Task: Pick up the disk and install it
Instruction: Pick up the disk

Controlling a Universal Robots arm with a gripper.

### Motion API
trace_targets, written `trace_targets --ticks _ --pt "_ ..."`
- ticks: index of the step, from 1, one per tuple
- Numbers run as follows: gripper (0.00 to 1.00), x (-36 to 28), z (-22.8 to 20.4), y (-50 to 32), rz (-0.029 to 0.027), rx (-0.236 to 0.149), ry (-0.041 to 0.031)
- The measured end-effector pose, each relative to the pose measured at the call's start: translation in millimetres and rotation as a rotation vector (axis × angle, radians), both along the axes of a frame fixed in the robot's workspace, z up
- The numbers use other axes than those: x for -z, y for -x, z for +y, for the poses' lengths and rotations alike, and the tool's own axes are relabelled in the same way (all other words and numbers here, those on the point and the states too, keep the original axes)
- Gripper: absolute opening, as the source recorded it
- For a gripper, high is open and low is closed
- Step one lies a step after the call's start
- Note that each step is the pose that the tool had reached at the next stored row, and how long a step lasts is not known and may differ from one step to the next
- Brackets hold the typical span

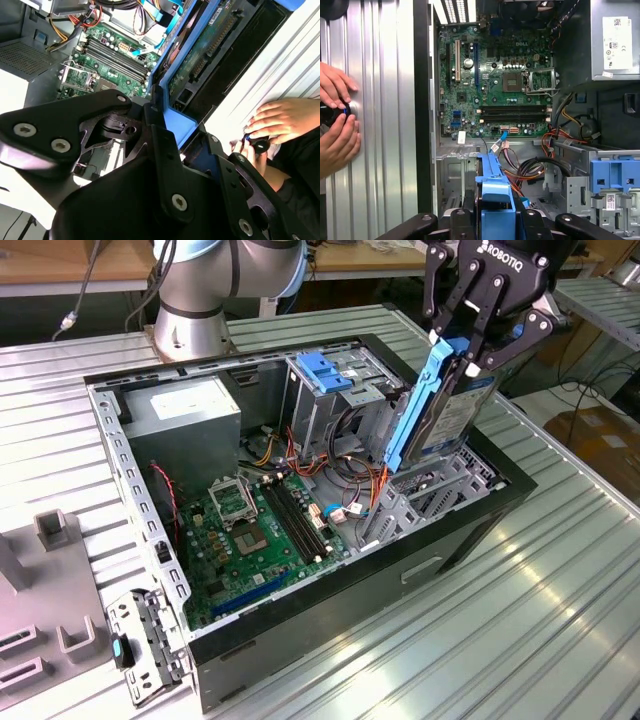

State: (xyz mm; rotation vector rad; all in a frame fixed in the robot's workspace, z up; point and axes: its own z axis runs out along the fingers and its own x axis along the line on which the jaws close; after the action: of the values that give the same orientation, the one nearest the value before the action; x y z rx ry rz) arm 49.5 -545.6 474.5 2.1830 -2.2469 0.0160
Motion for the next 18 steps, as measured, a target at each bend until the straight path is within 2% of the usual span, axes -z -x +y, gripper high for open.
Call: trace_targets --ticks 5,9,18 --pt "0.37 2.2 -0.6 -1.8 0.0 0.0 -0.0001" --pt "0.37 6.5 -5.8 -2.9 0.0 0.0 0.0001" --pt "0.37 11.9 -12.0 -8.8 0.0001 -0.003 0.0004"
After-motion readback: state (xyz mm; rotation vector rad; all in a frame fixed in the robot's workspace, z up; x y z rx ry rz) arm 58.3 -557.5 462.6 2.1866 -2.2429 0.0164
